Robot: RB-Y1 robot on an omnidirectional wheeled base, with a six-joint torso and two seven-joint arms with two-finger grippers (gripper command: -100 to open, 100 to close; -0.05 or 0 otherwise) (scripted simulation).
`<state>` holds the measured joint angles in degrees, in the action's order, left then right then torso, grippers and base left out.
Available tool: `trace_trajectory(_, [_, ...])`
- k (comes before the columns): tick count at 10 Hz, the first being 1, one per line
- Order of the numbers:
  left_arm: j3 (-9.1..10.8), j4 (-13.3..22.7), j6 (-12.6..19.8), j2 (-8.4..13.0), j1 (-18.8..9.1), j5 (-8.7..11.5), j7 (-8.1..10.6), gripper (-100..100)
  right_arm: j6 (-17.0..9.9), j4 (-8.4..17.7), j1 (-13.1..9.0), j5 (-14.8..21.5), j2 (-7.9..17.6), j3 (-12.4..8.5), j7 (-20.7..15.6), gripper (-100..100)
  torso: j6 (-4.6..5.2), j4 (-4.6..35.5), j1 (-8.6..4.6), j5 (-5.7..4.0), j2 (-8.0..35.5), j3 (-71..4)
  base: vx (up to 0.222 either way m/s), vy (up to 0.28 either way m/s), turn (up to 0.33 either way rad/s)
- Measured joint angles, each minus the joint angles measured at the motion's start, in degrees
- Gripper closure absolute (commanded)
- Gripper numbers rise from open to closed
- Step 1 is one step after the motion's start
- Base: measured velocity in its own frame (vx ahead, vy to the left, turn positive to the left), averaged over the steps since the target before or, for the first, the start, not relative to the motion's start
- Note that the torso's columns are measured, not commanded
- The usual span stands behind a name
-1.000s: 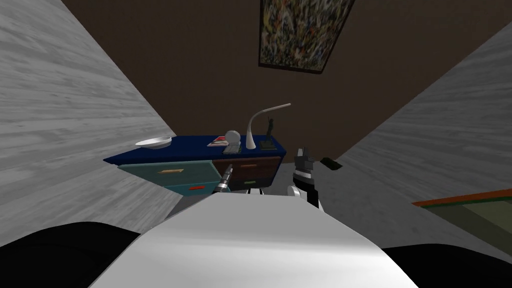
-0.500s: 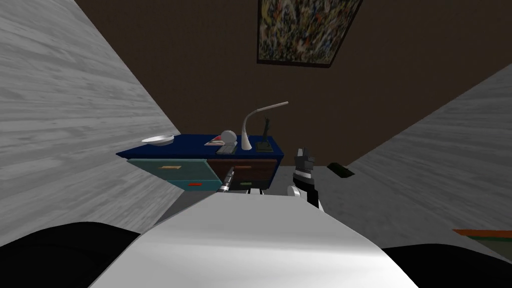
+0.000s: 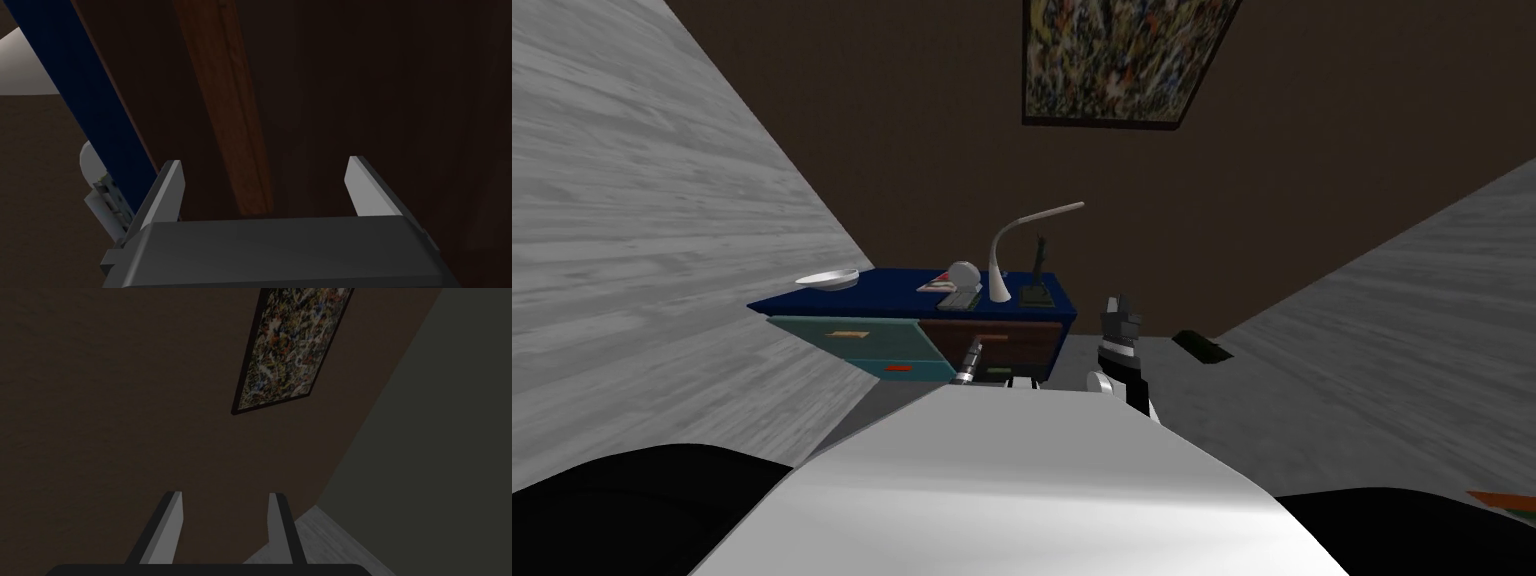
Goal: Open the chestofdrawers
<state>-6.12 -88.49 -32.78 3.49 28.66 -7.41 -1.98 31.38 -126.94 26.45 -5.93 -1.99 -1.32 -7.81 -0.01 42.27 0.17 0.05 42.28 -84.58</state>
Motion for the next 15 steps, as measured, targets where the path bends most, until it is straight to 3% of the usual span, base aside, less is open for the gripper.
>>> trace_trajectory(10, [-1.34,-3.64,-1.2,1.12,4.23,-0.47,0.76,100,-0.01,0.01,-0.03,0.0,-0.01,0.01,0.0,0,-0.03,-0.23,-0.05,0.1,-0.15,0.01,-0.155,-0.007,0.014])
trace_trajectory(11, [-1.35,-3.51,-1.32,1.13,4.39,-0.47,0.77,-100,-0.01,0.0,-0.02,0.0,0.0,0.0,0.0,0,0.04,-0.16,-0.07,0.02,-0.48,-0.23,-0.021,-0.004,-0.012])
trace_trajectory(15, [-1.91,-9.52,1.68,1.85,7.72,-0.7,1.47,-100,0.0,0.0,0.0,0.0,0.0,0.0,0.0,0,0.04,0.08,-0.16,-0.09,-0.06,-0.01,0.023,-0.005,-0.015])
